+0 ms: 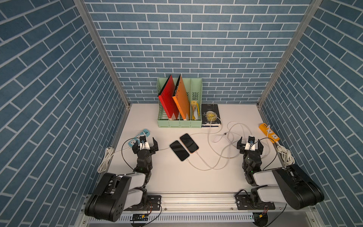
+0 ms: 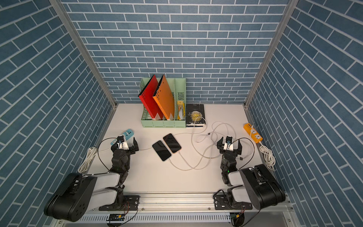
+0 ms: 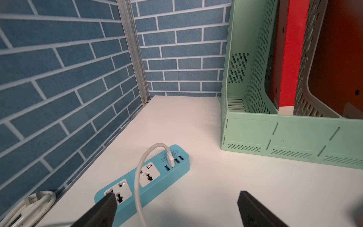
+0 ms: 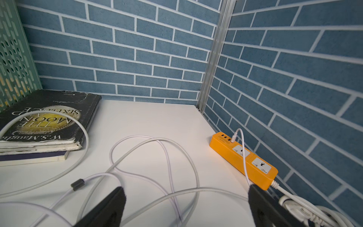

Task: Plug the charging cable into the phone
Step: Reset both arms

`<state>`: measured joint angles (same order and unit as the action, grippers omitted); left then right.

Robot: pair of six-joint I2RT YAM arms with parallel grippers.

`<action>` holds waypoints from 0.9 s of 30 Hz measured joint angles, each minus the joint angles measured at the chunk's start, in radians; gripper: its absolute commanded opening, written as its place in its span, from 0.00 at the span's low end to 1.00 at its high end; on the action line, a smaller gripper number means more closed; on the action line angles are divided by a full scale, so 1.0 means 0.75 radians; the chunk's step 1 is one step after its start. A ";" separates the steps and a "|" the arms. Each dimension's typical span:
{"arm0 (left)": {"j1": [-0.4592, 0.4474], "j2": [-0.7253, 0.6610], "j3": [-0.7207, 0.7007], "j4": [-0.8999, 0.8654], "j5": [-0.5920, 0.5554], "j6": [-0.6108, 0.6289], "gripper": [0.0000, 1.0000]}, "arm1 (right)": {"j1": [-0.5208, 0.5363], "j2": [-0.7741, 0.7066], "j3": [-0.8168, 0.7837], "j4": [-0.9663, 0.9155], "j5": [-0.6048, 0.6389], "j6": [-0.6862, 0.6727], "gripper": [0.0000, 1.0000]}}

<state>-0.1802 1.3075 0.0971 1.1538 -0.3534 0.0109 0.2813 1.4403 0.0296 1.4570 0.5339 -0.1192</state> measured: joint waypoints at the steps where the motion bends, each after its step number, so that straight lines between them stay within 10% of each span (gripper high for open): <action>1: 0.013 0.053 0.015 0.061 0.026 0.008 1.00 | -0.020 0.057 -0.007 0.032 -0.021 -0.003 1.00; 27: 0.193 0.278 0.125 0.190 0.314 -0.045 1.00 | -0.288 0.116 0.178 -0.076 -0.505 0.123 1.00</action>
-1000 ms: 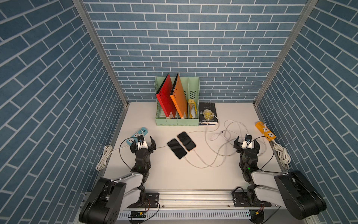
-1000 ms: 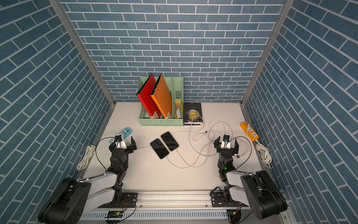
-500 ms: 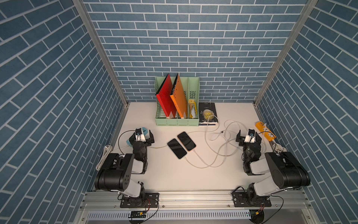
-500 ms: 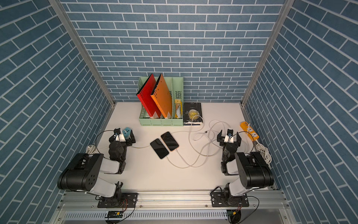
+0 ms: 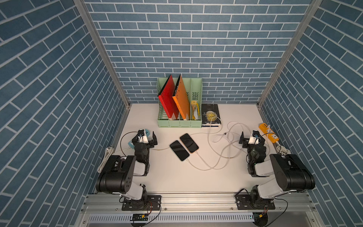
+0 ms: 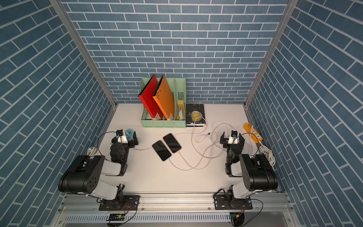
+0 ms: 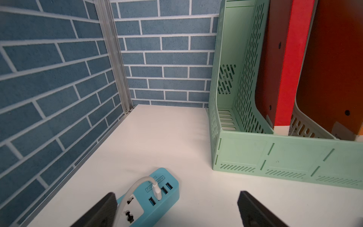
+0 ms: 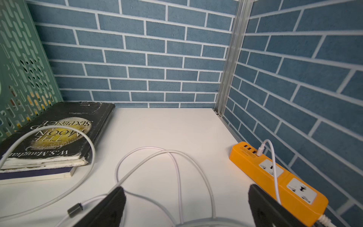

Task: Plug the charging cable into the phone
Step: Reset both arms

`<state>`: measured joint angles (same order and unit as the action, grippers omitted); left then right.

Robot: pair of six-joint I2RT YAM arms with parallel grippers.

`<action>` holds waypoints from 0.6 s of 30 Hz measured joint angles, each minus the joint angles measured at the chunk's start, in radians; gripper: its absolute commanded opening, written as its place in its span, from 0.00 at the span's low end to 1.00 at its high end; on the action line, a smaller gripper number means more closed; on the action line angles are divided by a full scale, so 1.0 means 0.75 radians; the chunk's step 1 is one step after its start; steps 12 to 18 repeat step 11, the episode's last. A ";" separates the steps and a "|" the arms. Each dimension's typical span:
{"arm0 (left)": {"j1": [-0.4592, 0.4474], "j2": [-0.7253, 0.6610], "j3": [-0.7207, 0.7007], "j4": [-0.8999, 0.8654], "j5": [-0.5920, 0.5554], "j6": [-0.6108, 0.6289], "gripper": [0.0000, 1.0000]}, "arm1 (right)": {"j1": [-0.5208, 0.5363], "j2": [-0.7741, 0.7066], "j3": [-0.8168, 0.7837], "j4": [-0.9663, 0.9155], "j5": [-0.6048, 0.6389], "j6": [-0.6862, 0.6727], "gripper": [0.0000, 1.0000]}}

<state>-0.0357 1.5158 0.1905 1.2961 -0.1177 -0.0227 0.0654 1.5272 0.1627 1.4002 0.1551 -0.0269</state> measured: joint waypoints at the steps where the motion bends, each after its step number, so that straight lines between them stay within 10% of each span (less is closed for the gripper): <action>1: 0.000 0.000 0.000 0.000 0.002 0.000 1.00 | 0.000 0.000 0.005 -0.020 -0.026 -0.006 1.00; 18: 0.000 0.000 0.000 -0.001 0.010 0.000 1.00 | -0.003 0.001 0.049 -0.126 -0.158 -0.010 1.00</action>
